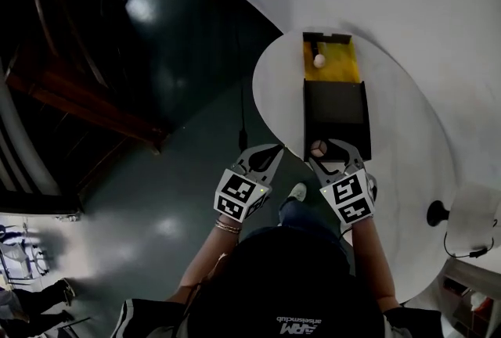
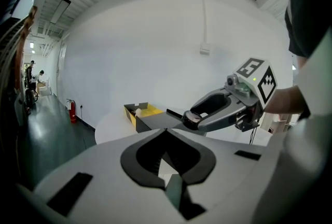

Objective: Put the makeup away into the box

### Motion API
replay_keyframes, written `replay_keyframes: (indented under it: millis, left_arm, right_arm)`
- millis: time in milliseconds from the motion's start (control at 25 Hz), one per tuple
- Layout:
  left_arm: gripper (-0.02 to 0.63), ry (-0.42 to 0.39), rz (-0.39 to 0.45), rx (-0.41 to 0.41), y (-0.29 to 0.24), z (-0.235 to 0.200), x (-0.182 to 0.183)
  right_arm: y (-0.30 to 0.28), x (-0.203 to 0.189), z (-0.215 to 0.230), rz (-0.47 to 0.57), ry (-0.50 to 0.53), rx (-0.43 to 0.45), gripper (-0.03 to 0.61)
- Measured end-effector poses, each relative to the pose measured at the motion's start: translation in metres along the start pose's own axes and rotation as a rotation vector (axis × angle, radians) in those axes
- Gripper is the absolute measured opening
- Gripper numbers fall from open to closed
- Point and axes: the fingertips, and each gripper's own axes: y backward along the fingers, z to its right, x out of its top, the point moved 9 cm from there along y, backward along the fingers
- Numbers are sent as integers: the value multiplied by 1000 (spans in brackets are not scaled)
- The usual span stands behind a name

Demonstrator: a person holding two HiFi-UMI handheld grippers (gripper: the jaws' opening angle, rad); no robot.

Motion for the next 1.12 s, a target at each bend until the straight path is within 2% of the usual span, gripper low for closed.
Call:
replay_keyframes:
  millis: [320, 720, 920, 1120]
  left_arm:
    - [18, 25, -18, 41, -29, -43, 17]
    - [17, 30, -32, 95, -49, -67, 31]
    - [18, 10, -55, 69, -69, -78, 36]
    - [17, -16, -43, -1, -99, -84, 50]
  right_arm:
    - [-28, 23, 41, 14, -23, 36, 224]
    - [-32, 31, 71, 50, -68, 29, 224]
    - [-30, 30, 86, 71, -106, -24, 224]
    - [-24, 27, 105, 70, -150, -94, 224]
